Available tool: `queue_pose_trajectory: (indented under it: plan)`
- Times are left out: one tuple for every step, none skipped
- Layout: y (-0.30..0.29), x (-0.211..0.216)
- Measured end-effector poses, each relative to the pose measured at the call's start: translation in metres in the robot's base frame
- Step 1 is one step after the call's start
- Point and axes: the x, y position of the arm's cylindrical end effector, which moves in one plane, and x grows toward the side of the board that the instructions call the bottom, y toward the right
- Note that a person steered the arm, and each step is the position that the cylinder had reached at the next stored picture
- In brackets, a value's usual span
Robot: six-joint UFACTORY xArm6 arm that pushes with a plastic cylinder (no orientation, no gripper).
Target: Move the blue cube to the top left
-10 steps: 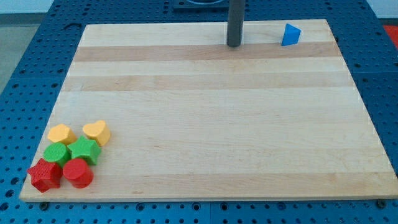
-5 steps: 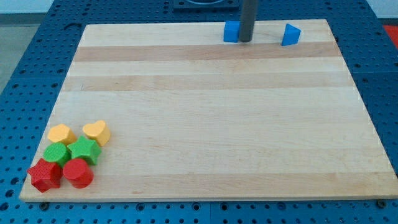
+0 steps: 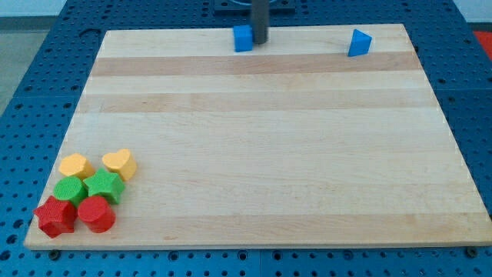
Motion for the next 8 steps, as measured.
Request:
queue_pose_trajectory:
  plan:
    - [-0.061, 0.0]
    - [-0.089, 0.0]
    - [-0.074, 0.01]
    - [-0.073, 0.03]
    - [-0.113, 0.028]
    - [-0.133, 0.028]
    - [-0.103, 0.026]
    - [-0.089, 0.015]
